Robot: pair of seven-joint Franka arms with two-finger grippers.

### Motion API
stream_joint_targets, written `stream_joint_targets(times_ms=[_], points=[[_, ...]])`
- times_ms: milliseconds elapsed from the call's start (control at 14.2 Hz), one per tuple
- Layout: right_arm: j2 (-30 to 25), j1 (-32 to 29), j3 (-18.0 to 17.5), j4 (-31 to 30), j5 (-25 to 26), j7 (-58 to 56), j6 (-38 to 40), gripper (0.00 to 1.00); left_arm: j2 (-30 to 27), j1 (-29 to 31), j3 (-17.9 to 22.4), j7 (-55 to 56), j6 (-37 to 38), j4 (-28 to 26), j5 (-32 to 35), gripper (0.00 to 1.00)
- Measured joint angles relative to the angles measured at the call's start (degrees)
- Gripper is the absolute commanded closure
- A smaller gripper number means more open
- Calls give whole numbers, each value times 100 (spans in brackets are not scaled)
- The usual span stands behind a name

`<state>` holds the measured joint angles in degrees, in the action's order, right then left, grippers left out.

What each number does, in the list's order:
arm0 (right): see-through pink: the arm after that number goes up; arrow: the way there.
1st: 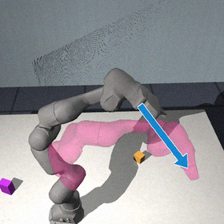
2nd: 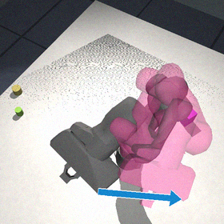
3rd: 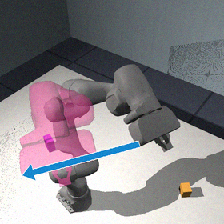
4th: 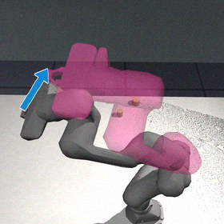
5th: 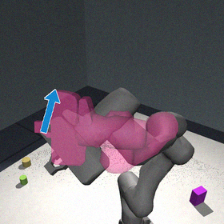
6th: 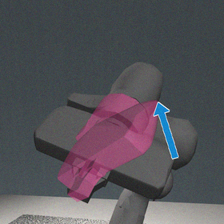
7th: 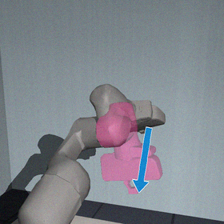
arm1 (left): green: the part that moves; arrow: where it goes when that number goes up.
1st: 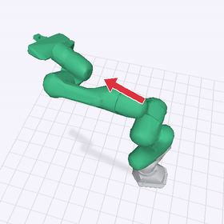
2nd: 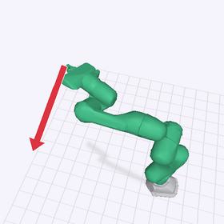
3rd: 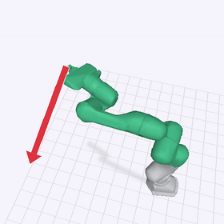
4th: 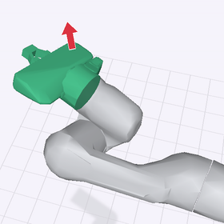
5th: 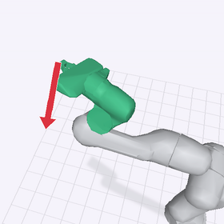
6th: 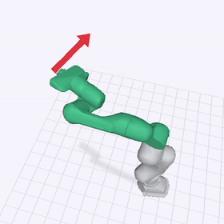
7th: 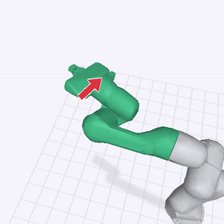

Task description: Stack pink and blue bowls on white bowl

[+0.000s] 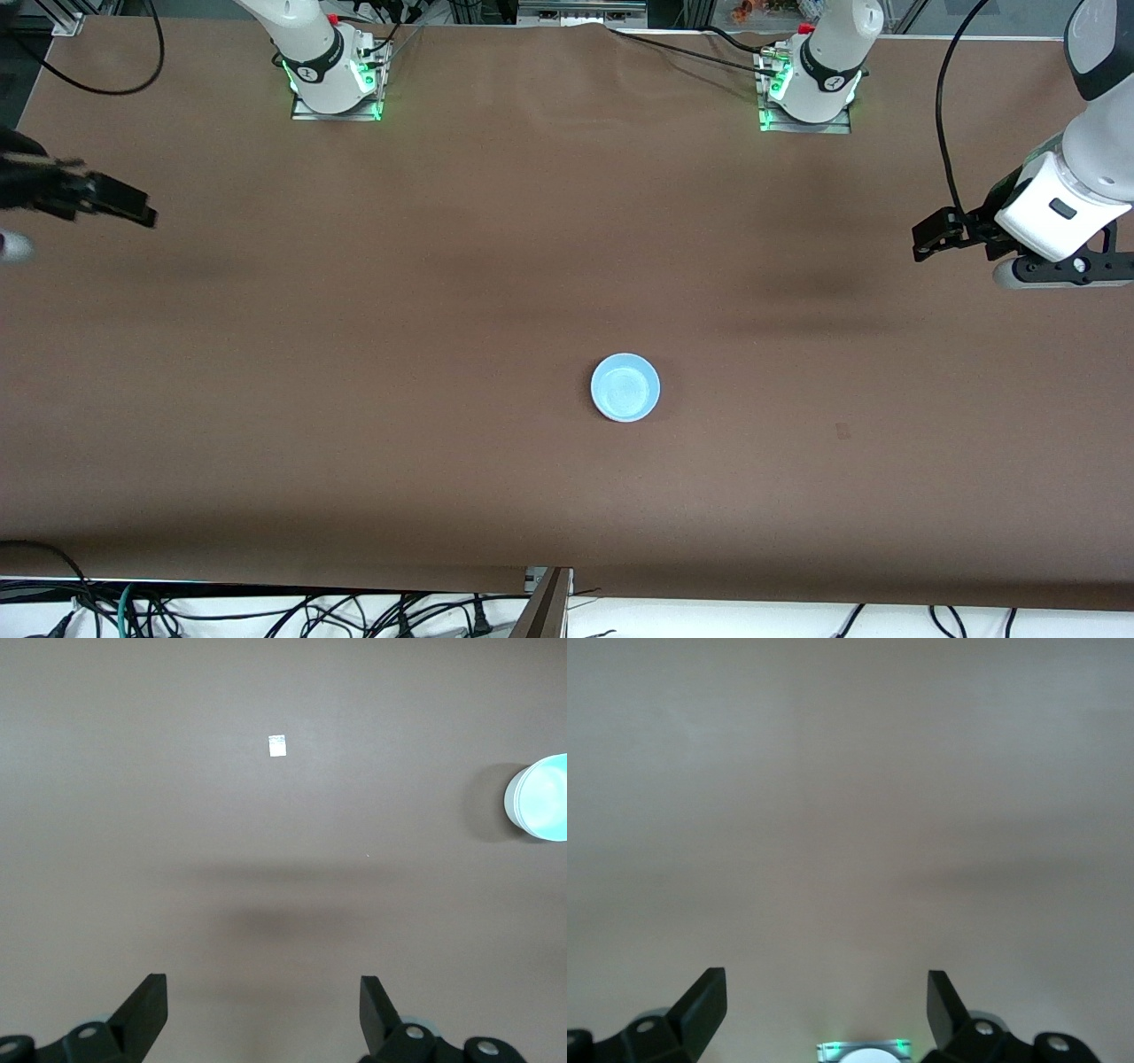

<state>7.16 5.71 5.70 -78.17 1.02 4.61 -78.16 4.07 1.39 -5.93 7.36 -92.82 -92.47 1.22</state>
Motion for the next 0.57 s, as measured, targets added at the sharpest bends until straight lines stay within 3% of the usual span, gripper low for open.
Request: stream_joint_targets(times_ms=[141, 424, 565], points=[[-213, -2, -127, -316, 318, -12, -58, 0, -41, 0, -16, -1, -30, -69, 0, 1], [-223, -3, -278, -483, 388, -28, -144, 0, -46, -1, -33, -1, -30, -89, 0, 0], [-223, -2, -316, -486, 388, -28, -145, 0, -46, -1, -33, -1, -30, -89, 0, 17]])
